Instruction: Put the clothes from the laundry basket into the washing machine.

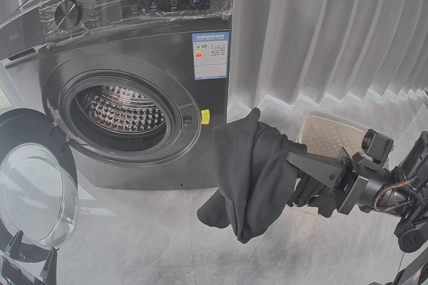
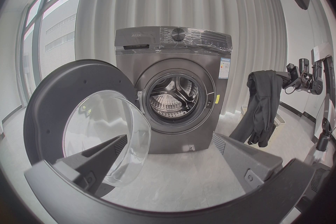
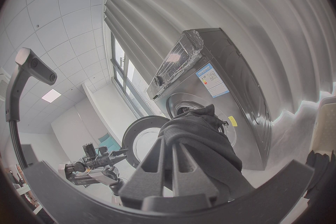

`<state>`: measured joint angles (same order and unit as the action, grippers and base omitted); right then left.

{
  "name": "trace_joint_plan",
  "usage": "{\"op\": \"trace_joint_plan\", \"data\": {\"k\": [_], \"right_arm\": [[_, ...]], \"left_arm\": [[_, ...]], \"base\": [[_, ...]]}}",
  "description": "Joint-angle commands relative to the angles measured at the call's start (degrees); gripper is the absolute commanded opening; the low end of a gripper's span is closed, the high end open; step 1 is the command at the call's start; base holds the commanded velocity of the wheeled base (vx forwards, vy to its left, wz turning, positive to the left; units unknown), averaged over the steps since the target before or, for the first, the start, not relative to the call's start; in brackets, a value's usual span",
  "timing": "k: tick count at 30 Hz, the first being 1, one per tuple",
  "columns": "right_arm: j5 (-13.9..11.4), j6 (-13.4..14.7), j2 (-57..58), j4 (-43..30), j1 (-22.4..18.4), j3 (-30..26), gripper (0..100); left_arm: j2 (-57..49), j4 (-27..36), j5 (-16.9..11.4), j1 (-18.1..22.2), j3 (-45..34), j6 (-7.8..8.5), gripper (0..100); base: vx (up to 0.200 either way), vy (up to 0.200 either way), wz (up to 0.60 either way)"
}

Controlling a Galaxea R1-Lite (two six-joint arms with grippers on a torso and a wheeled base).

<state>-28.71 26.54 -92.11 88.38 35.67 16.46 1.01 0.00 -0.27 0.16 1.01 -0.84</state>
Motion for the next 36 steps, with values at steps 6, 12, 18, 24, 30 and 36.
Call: {"op": "trace_joint_plan", "data": {"k": [6,12,18,24,30,36], "right_arm": [[-0.12,-0.08,0.0,0.21,0.63,-0.11,0],[-0.12,0.0,0.18,0.12,0.72,-0.2,0],[-0.03,-0.08,0.18,0.21,0.72,-0.2,0],[-0.3,-0.35,0.18,0.21,0.72,-0.11,0],[0.14,-0.44,0.18,0.12,1.6,-1.87,0],[2.61,-0.17,-0.17,0.04,3.18,-1.78,0]], "left_arm": [[-1.01,0.0,0.0,0.02,-1.01,-0.04,100],[-1.01,0.0,0.0,0.02,-1.01,-0.04,100],[-1.01,0.0,0.0,0.02,-1.01,0.05,100],[-1.01,0.0,-0.08,0.02,-1.01,0.05,100],[-1.01,0.0,-0.08,0.02,-1.01,0.05,100],[-1.01,0.0,-0.17,0.02,-1.01,0.4,100]], "base": [[0.0,0.0,0.4],[0.0,0.0,0.0],[0.0,0.0,0.0],[0.0,0.0,0.0],[0.0,0.0,0.0],[0.0,0.0,0.0]]}}
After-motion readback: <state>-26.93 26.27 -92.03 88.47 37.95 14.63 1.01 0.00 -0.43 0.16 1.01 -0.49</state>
